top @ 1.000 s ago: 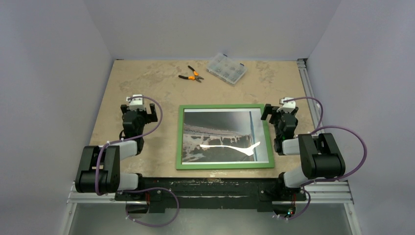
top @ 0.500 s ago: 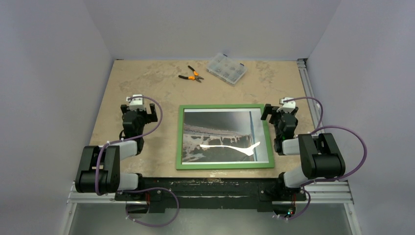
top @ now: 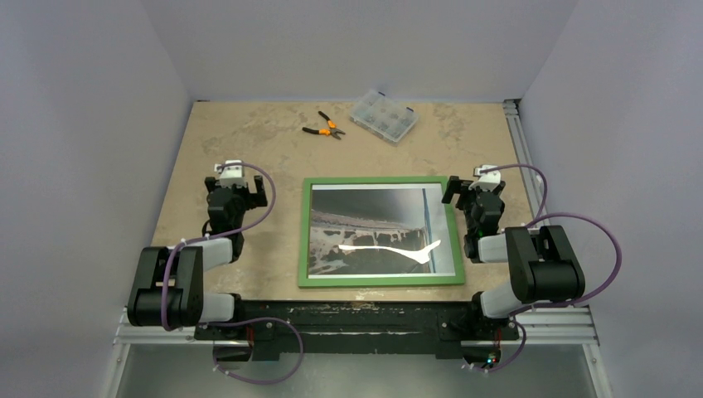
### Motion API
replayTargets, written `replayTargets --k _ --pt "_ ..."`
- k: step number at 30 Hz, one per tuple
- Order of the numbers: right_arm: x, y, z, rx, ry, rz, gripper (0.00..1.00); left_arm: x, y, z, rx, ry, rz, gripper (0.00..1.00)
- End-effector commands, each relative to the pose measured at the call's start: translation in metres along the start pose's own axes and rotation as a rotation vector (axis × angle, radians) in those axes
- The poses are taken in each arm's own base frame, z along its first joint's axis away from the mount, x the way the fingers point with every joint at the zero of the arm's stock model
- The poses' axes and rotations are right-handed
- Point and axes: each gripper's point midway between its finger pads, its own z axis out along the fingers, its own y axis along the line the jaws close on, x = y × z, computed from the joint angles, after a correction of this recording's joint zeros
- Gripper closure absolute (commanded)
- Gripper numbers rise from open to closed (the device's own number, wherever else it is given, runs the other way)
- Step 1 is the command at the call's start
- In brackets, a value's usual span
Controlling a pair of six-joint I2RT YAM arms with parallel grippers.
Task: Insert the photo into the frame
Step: Reset both arms
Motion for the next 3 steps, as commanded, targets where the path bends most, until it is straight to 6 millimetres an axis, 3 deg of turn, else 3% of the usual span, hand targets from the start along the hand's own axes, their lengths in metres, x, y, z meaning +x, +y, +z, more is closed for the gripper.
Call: replayTargets --k 1,3 --pt "-0.0184 0.0036 0.0071 -0.015 -0.055 -0.008 0.01 -0.0252 -0.008 0.0065 0.046 -0.079 0.019 0.0" --pt "-0.0184 0.0033 0.0072 -0.015 -0.055 -0.008 0.01 -0.0256 -0.0081 0.0056 0.047 -0.082 0.016 0.0"
